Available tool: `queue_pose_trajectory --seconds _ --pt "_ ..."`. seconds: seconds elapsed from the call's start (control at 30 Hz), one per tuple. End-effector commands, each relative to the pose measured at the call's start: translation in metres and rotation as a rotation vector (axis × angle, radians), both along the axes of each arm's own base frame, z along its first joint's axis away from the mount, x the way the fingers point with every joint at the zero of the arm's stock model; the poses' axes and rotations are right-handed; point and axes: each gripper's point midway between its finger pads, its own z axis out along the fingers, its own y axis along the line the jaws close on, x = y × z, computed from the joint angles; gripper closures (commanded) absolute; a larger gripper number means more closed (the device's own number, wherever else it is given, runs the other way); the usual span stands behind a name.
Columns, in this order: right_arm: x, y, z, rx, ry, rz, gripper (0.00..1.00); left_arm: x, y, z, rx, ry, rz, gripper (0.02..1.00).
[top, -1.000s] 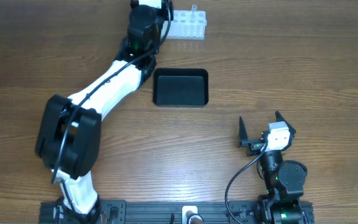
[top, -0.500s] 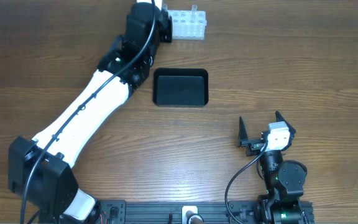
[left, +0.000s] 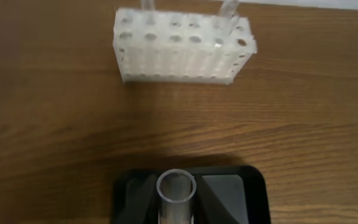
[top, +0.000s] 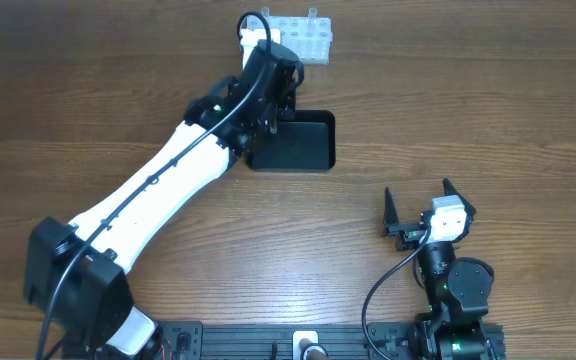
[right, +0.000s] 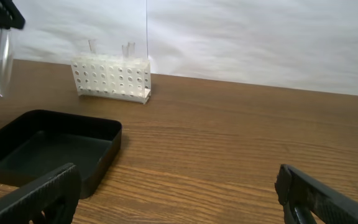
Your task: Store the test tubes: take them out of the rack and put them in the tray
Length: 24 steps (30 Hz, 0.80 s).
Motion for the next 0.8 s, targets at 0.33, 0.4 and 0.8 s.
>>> queue_pose_trajectory --seconds 0.33,0.4,0.8 --pt "0.0 0.001 -0.001 0.004 0.0 0.007 0.009 0.006 -0.002 -0.068 0.0 0.148 0.051 0.98" --pt "0.0 0.001 -0.001 0.004 0.0 0.007 0.009 0.007 -0.002 -0.073 0.004 0.159 0.047 0.978" --pt "0.0 0.001 -0.001 0.004 0.0 0.007 0.009 -0.014 0.012 -0.107 0.046 0.321 0.031 0.98"
